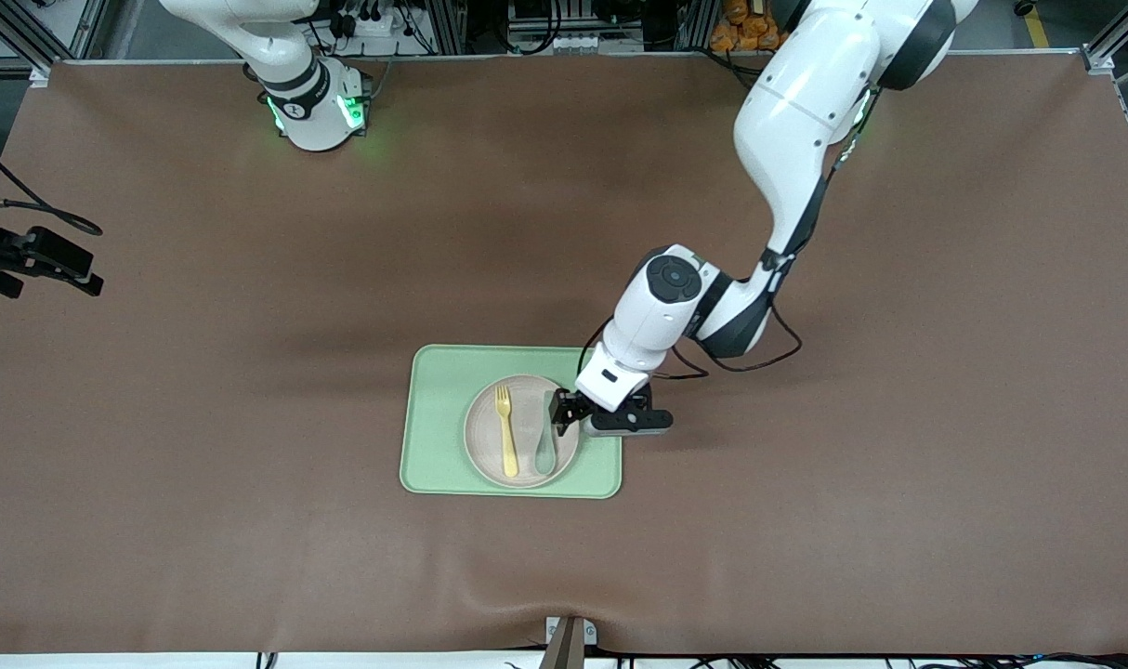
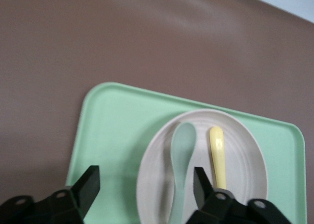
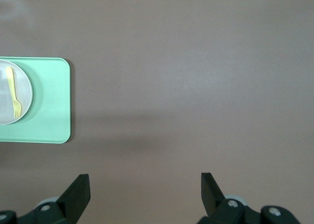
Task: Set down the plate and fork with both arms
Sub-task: 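Raise the left gripper away while the right gripper reaches the plate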
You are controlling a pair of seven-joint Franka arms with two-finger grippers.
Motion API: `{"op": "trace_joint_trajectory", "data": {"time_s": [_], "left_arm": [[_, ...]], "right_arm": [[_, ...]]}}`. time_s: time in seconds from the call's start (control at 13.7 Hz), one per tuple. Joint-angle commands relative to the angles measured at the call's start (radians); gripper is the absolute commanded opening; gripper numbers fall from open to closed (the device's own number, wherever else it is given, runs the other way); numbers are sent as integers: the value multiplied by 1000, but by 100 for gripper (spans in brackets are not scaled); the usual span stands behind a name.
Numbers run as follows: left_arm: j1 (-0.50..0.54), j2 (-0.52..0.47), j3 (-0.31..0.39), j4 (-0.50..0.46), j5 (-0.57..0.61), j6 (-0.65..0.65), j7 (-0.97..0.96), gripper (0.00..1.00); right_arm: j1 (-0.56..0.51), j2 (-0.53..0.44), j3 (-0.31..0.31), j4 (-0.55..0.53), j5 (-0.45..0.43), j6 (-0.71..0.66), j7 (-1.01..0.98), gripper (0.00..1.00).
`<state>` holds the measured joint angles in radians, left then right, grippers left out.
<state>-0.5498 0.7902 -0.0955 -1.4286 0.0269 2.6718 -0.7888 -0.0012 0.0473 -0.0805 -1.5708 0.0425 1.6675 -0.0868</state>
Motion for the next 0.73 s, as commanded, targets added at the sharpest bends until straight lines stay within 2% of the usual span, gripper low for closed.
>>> {"op": "trace_joint_trajectory", "data": {"time_s": [0.0,0.22,0.36,0.66], "left_arm": [[46,-181,3,-42,25,-220,9,100],[109,-303,2,-42,25,-413,60,100],[190,-398,-4,-41,18,-582,185,100],[292,-505,-6,-41,10,-791,363,100]], "right_arm": [[-11,20,19,3,13,8,-7,100],[61,89,24,15,14,64,42,100],[125,153,24,23,14,135,134,100],[216,276,24,87,11,212,229,100]]}}
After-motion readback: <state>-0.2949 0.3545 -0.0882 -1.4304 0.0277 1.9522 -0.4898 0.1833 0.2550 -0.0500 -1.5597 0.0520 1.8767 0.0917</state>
